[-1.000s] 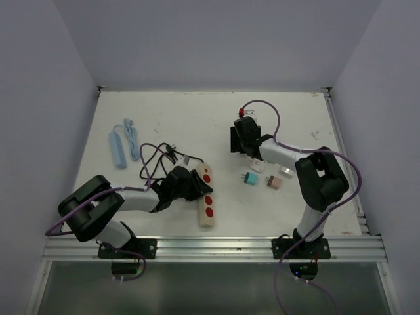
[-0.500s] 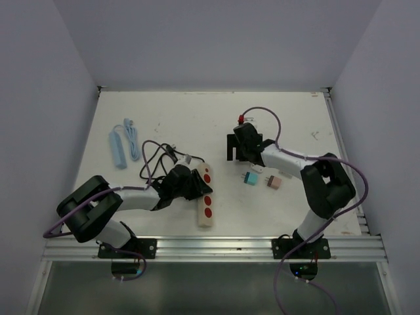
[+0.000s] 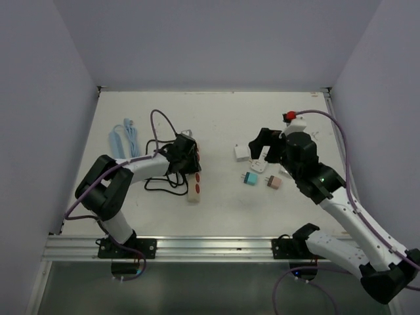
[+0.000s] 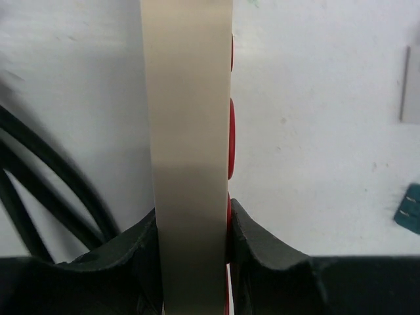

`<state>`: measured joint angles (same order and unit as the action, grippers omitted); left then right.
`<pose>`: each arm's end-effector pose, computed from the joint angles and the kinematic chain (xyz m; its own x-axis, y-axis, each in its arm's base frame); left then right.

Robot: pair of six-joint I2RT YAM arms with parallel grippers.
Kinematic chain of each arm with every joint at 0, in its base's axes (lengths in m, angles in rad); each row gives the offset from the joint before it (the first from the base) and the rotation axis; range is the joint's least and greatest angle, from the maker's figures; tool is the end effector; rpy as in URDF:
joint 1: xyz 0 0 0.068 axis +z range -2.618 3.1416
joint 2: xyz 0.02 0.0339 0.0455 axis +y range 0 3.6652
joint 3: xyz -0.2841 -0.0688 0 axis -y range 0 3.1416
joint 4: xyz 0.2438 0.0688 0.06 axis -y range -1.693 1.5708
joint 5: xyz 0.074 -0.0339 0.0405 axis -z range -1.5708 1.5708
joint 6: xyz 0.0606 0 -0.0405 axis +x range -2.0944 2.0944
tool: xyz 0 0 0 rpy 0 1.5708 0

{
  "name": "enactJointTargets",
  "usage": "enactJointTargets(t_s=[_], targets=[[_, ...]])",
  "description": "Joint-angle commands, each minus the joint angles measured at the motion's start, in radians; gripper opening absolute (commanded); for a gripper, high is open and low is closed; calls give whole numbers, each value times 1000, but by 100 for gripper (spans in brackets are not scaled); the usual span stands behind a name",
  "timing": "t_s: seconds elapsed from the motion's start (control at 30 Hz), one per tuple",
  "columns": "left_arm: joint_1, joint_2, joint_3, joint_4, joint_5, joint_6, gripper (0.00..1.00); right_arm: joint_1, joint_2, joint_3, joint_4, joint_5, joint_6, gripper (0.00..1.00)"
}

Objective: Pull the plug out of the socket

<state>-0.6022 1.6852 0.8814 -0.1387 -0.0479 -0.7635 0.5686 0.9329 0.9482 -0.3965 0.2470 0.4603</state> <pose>0.2850 -0.1924 0.1530 -0.8568 -0.2491 -0.4514 -0.0690 0.9231 -0.3784 0.1908 0.1043 0.3561 -0.4279 0.2378 -0.8720 -0.1572 0.9305 0.3308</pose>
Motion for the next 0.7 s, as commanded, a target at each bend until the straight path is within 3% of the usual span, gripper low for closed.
enactJointTargets(t_s=[0.0, 0.1, 0.13, 0.17, 0.27, 0.43, 0.67], targets=[[85, 54, 73, -167, -75, 147, 20, 2, -89, -34, -134, 28, -3, 96], [156, 85, 137, -183, -47, 182, 33, 2, -184, -51, -179, 52, -3, 96], [186, 93, 151, -183, -26, 191, 40, 2, -224, -54, -186, 57, -3, 97], [199, 103, 165, -183, -14, 197, 53, 2, -239, -57, -192, 55, -6, 97], [240, 122, 214, -185, 39, 216, 70, 2, -290, -54, -220, 66, -12, 97], [268, 110, 274, -200, 115, 225, 78, 2, -321, -26, -278, 86, -26, 97], [275, -118, 272, -222, 203, 207, 87, 2, -352, 57, -347, 144, -63, 99]])
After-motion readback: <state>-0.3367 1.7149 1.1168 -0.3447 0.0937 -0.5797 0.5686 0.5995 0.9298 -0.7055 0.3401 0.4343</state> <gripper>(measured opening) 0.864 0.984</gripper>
